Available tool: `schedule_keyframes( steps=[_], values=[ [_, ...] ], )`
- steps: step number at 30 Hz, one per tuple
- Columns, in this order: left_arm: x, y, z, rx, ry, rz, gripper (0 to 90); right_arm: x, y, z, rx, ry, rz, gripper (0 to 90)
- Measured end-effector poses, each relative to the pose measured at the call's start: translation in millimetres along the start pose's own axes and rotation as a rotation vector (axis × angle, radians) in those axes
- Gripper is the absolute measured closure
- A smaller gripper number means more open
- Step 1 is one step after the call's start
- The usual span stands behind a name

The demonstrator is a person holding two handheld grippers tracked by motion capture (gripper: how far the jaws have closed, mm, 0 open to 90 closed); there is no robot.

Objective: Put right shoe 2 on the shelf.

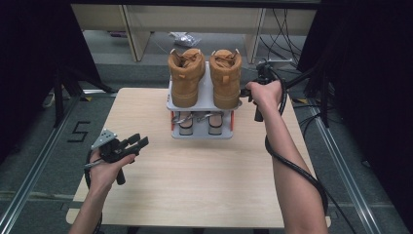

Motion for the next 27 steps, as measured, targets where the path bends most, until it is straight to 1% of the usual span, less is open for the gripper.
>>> schedule_keyframes(
  steps=[1,2,3,4,5,6,7,8,9,11,12,13,14,16,17,18,19,20,21,22,23,25,27],
  values=[
    [0.0,0.0,0.0,0.000,0.000,0.000,54.6,-0.1,-0.1,0.4,0.002,-0.005,0.002,90.0],
    [-0.3,-0.2,0.4,-0.002,0.000,0.000,54.6,-0.1,-0.1,0.8,0.004,0.004,-0.005,90.0],
    [-0.4,-0.3,0.8,-0.004,-0.001,-0.001,54.6,-1.2,-0.7,1.1,0.005,0.000,0.001,90.0],
    [0.2,-0.5,1.1,-0.002,-0.001,0.001,54.6,-1.6,-1.4,1.4,0.005,0.011,-0.004,90.0],
    [0.6,-0.3,0.7,0.000,-0.002,0.003,54.6,-1.5,-1.8,1.6,0.007,0.033,0.001,90.0],
    [0.6,0.1,0.0,0.000,-0.002,0.000,54.5,-3.6,-0.9,1.3,-0.005,0.019,0.005,90.0],
    [0.6,0.1,0.0,0.000,-0.002,0.000,54.5,-3.6,-0.9,1.3,-0.005,0.019,0.005,90.0],
    [0.5,0.4,-0.6,0.002,-0.002,-0.002,54.4,-3.0,-0.1,0.5,0.001,0.021,0.000,90.0],
    [-0.4,0.7,-1.0,0.006,-0.001,-0.004,54.4,-3.4,0.1,0.0,0.016,0.010,0.001,90.0],
    [-1.1,0.5,-0.7,0.006,-0.003,-0.006,54.3,-2.3,1.4,-0.1,0.017,0.019,-0.005,90.0],
    [-1.2,0.3,0.1,0.006,0.001,-0.004,54.2,-0.3,3.1,-0.3,0.020,0.018,-0.001,90.0],
    [-1.1,0.2,0.4,0.007,0.001,-0.005,54.1,0.7,4.0,0.4,0.020,0.005,0.013,89.6],
    [-0.9,0.1,0.5,0.006,-0.001,-0.005,54.0,4.3,4.8,0.1,0.030,0.034,0.012,88.8],
    [-0.6,-0.1,0.4,0.007,-0.002,-0.005,53.8,7.0,7.3,1.2,0.029,0.031,0.004,87.1],
    [-0.6,-0.1,0.4,0.007,-0.002,-0.005,53.7,8.5,8.3,2.1,0.029,0.036,0.016,86.4],
    [-0.5,-0.2,0.5,0.006,-0.003,-0.005,53.6,11.1,9.2,2.6,0.037,0.055,0.023,85.8],
    [0.1,-0.7,0.8,0.009,-0.005,-0.005,53.5,11.9,10.6,3.5,0.038,0.038,0.016,85.4],
    [0.1,-0.7,0.8,0.009,-0.005,-0.005,53.3,11.9,10.6,3.5,0.038,0.038,0.016,85.4],
    [0.3,-0.7,0.9,0.007,-0.006,-0.006,53.3,15.9,11.3,3.6,0.042,0.062,0.022,84.6],
    [1.1,-1.1,1.3,0.006,-0.009,-0.005,53.2,17.6,14.2,5.3,0.041,0.037,0.042,83.0],
    [1.1,-1.1,1.3,0.006,-0.009,-0.005,53.1,17.6,14.2,5.3,0.041,0.037,0.042,83.0],
    [1.4,-1.5,2.0,0.006,-0.008,-0.007,53.0,25.5,18.0,6.4,0.056,0.083,0.040,81.4],
    [1.3,-1.5,2.2,0.005,-0.007,-0.008,52.7,27.5,19.3,7.1,0.059,0.088,0.036,80.2]
  ],
)
Point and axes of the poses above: each handheld gripper's, and its own axes: y roughly backward along the jaws, z roughly out of its underside, x roughly to its right, the point moved 4 cm from there along -y, roughly forward along the jaws, and after that the axes turned 12 degrees about x, right-handed, at the moved point
